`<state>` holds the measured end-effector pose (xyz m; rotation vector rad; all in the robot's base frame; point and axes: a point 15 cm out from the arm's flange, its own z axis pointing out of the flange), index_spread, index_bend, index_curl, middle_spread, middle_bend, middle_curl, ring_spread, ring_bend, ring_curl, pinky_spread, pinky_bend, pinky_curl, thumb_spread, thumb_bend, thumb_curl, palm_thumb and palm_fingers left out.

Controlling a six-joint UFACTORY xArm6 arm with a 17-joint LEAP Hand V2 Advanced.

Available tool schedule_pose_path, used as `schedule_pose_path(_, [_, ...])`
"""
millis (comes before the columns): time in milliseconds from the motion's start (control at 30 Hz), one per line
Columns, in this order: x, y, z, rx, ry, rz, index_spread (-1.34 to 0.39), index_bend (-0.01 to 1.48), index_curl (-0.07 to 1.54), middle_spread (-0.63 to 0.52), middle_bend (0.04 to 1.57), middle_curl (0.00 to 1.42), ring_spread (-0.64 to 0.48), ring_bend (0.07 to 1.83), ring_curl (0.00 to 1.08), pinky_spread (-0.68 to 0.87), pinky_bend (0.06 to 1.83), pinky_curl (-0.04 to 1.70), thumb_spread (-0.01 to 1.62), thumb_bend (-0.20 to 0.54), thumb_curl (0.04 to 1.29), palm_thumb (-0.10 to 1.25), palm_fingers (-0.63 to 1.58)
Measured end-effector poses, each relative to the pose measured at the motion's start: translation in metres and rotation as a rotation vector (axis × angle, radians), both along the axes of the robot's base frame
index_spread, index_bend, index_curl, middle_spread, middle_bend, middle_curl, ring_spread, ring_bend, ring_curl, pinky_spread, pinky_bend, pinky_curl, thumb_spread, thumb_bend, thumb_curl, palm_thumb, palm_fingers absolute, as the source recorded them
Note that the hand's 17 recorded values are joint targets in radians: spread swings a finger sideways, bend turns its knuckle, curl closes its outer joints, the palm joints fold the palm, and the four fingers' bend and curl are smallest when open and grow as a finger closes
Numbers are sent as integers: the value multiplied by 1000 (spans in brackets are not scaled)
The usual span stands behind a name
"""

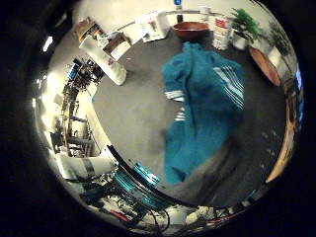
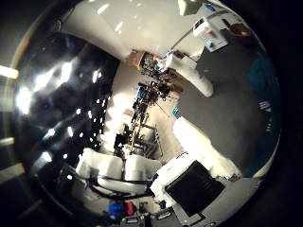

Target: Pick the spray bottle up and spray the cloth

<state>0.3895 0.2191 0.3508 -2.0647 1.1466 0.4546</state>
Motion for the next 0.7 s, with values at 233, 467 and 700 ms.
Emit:
schedule_pose_path(233, [3, -111, -6, -101, 10, -153, -358, 196, 369, 76, 175, 274, 186, 192, 225, 464, 322, 303, 1101, -21, 444, 724, 206])
schedule_pose_path(467, [-5, -181, -24, -218, 19, -241, -361, 203, 378, 83, 176, 271, 192, 187, 218, 459, 313, 302, 1105, -20, 442, 713, 211])
schedule_pose_path(700, [-33, -220, -32, -275, 101, -271, -367, 231, 391, 100, 180, 273, 205, 173, 196, 463, 301, 300, 1089, -21, 442, 713, 215])
